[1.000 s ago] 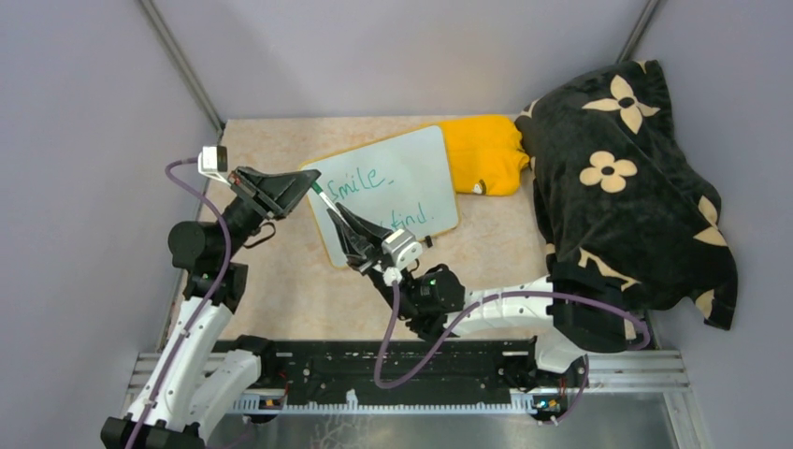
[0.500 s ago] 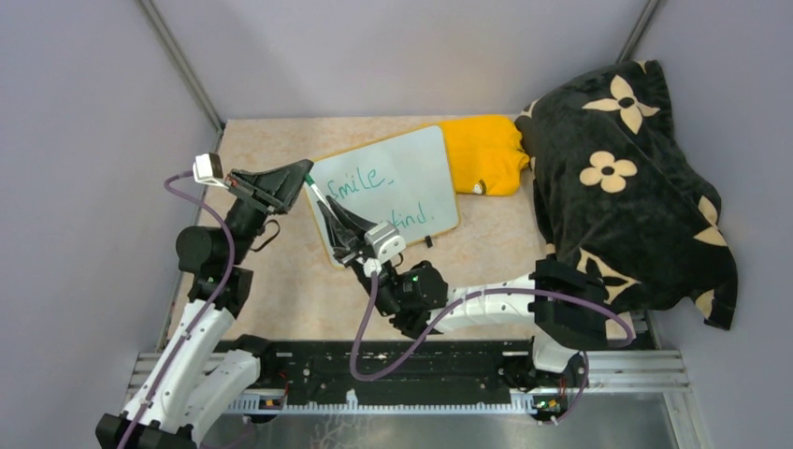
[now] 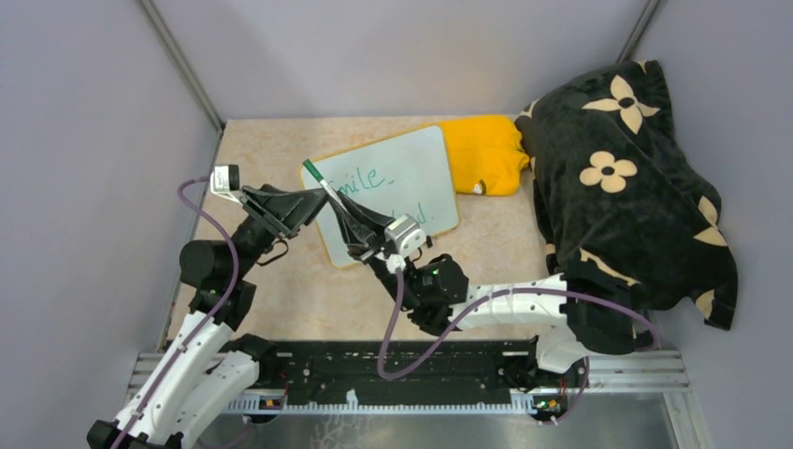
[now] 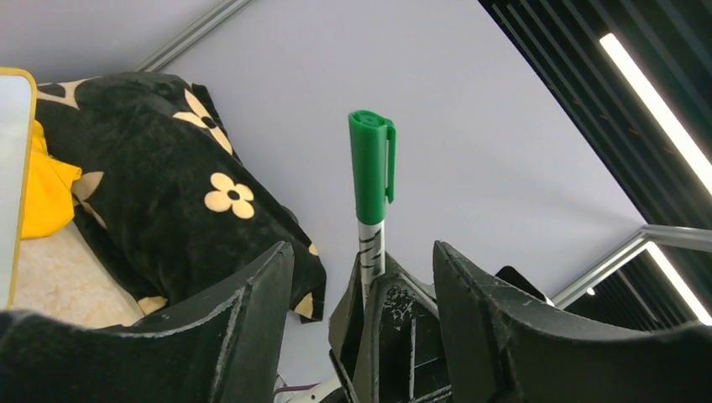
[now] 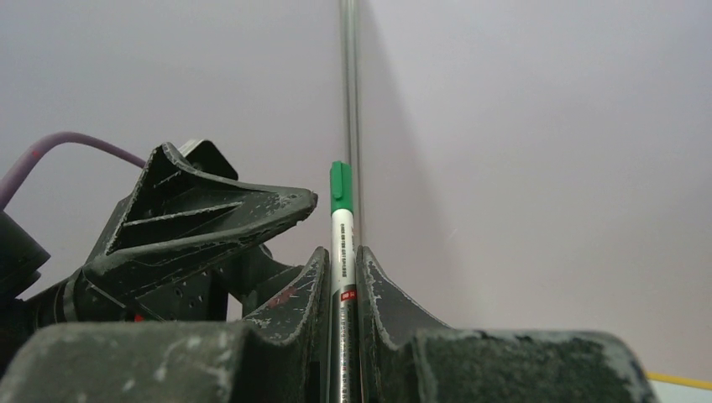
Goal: Write a sentence on the whiteboard
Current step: Close the whiteboard marker at the center of the board.
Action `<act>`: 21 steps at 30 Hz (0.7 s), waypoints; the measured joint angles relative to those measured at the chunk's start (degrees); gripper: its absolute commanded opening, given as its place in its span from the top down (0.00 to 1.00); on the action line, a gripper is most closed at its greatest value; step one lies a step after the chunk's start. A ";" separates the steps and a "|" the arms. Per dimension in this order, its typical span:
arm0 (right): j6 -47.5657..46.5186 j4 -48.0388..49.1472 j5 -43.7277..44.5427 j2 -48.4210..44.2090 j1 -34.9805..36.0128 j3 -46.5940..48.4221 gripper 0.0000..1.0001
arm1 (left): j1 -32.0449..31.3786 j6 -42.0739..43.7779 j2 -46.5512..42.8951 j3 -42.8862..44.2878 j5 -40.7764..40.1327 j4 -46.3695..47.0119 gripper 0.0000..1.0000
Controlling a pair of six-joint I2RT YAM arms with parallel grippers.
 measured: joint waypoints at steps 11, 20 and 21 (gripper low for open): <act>4.00 -5.62 -3.23 -6.82 0.13 -6.32 1.00 | 0.00 2.73 -2.01 0.39 0.42 -1.77 0.41; 6.99 -7.93 -4.50 -6.95 0.17 -6.43 1.00 | 0.00 4.42 2.54 2.58 6.54 -2.40 0.81; 7.17 -8.02 -4.68 -6.95 0.17 -6.43 1.00 | 0.00 4.79 2.29 2.60 6.58 -2.80 0.87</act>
